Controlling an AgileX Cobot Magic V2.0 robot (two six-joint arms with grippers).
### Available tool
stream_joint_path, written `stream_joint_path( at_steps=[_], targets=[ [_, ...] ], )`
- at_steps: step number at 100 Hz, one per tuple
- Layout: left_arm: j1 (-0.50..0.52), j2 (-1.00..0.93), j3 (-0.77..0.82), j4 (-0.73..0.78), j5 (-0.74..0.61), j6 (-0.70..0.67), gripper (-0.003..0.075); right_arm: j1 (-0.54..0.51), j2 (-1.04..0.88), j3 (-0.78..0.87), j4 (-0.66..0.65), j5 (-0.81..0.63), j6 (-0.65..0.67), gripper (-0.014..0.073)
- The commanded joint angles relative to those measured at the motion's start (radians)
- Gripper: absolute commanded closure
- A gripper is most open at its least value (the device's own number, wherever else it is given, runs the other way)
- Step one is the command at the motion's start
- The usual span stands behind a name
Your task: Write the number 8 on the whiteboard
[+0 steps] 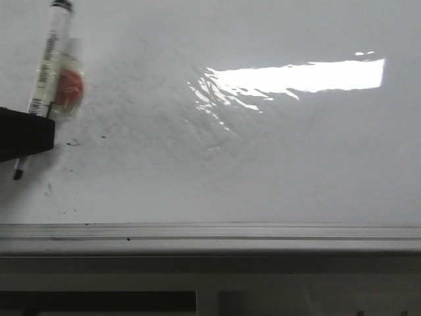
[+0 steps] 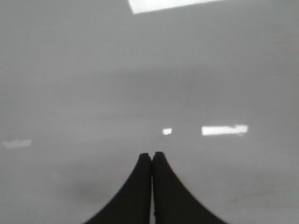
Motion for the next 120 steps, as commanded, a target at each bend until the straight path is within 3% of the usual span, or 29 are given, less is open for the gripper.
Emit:
stream_joint_path(
  at_steps=[1,16,29,46,53,78,99,120],
  targets=[
    [-0.005,0.001,-0.030,-0.015,-0.062,-0.011,0.0743,0.067,0.052,-0.056,0.004,-0.042,-0.002,0.0664],
    [-0.005,0.001,-0.030,0.011,-0.066,-0.011,0.0741,0.194,0.120,-0.108,0.004,-0.010,-0.048,0.0664],
    [-0.005,0.001,-0.030,0.186,-0.073,-0.011,0.0741,0.330,0.177,-0.169,0.004,-0.003,-0.152,0.0631],
    [-0.005,0.001,-0.030,0.403,-0.136,-0.011,0.0741,0.510,0.271,-0.246,0.004,-0.033,-0.194,0.0372],
    [-0.005,0.001,-0.030,0.482,-0.172,-0.011,0.0741,0.591,0.321,-0.277,0.004,-0.033,-0.225,0.0309],
    [-0.005,0.001,-0.030,0.788,-0.228,-0.011,0.0741,0.878,0.540,-0.389,0.004,-0.132,-0.277,0.0301],
    [-0.005,0.001,-0.030,0.788,-0.235,-0.011,0.0741,0.923,0.725,-0.485,0.006,-0.162,-0.275,0.0301],
    [-0.005,0.001,-0.030,0.788,-0.235,-0.004,0.0741,0.923,0.811,-0.572,0.100,-0.127,-0.275,0.0302]
  ],
)
